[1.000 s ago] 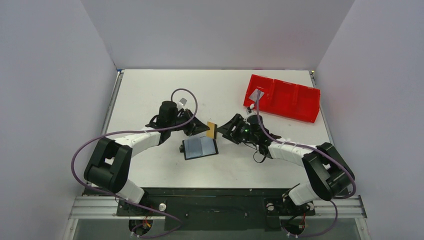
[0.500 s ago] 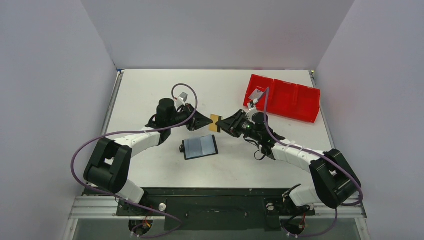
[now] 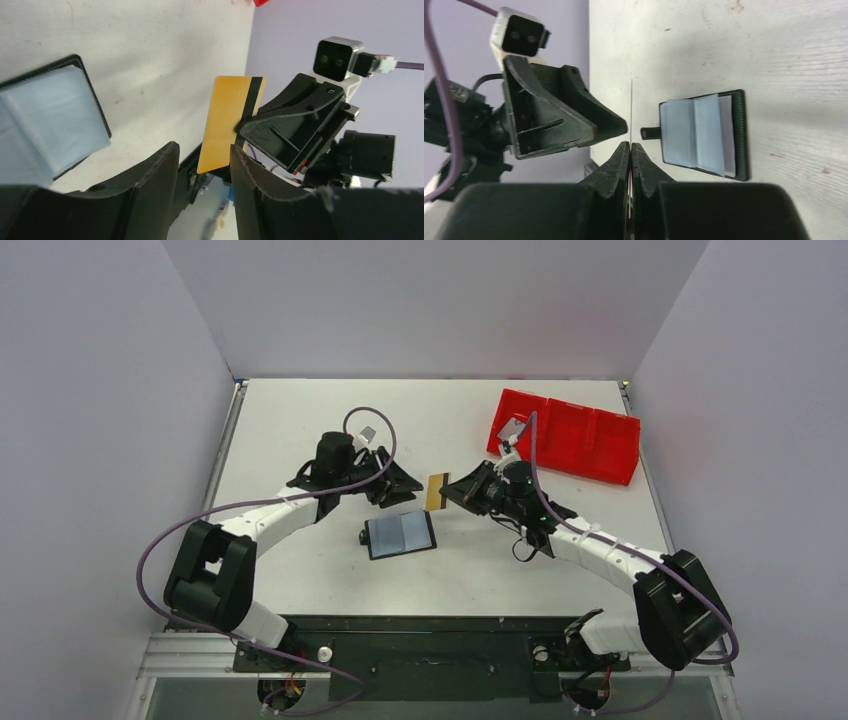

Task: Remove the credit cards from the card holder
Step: Place the credit card in the storage box.

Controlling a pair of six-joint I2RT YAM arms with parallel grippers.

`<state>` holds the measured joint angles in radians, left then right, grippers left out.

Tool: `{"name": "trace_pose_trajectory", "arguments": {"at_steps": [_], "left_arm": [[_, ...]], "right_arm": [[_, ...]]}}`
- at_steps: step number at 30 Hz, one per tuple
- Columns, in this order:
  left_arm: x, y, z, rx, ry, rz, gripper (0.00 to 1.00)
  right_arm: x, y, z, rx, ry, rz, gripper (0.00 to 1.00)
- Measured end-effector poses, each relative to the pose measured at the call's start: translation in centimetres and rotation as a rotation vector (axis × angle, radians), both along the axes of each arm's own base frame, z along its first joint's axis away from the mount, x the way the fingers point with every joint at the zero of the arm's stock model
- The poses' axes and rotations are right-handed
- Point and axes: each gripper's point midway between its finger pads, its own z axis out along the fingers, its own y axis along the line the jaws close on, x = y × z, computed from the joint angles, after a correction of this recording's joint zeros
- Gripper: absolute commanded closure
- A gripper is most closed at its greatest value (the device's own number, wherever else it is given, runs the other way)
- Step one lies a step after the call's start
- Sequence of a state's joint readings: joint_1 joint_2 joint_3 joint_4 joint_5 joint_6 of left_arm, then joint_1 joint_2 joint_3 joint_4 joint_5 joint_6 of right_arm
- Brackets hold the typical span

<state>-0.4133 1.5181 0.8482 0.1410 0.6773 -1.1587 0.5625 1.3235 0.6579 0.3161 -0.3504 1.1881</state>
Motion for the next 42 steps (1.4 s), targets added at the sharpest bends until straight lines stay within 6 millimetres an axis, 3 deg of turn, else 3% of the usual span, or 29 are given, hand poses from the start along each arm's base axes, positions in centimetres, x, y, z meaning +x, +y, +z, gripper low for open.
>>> {"name": "trace_pose_trajectory", "arguments": {"at_steps": [4, 7, 13, 20, 27, 32, 42], "left_arm": [[0.3, 1.1, -0.4, 0.122, -0.040, 0.006, 0.58], [0.0, 1.9, -0.9, 0.189, -0.053, 0.000, 0.58], [-1.1, 3.1, -2.5, 0.278, -0.036, -0.019, 0.57], [-2.1, 3.9, -2.5, 0.324, -0.053, -0.049, 0.57], [-2.5, 4.1, -2.4, 0.342, -0.067, -0.070, 0.57], [-2.8, 4.3, -1.9, 0.348, -0.081, -0.081, 0.57], [-3.4, 4.6, -0.4, 0.346, -0.129, -0.089, 0.57]], "right_arm": [[0.4, -1.6, -0.8, -0.099, 0.007, -0.036, 1.00], [1.5, -4.0, -1.5, -0.183, 0.023, -0.093, 1.00], [5.0, -11.3, -2.2, -0.333, 0.063, -0.260, 1.00], [9.6, -20.7, -1.5, -0.468, 0.106, -0.444, 1.00], [13.4, -27.6, -1.7, -0.552, 0.170, -0.573, 1.00], [16.2, -30.2, -2.5, -0.586, 0.215, -0.613, 1.00], [20.9, -32.0, -5.0, -0.617, 0.273, -0.606, 1.00]]}}
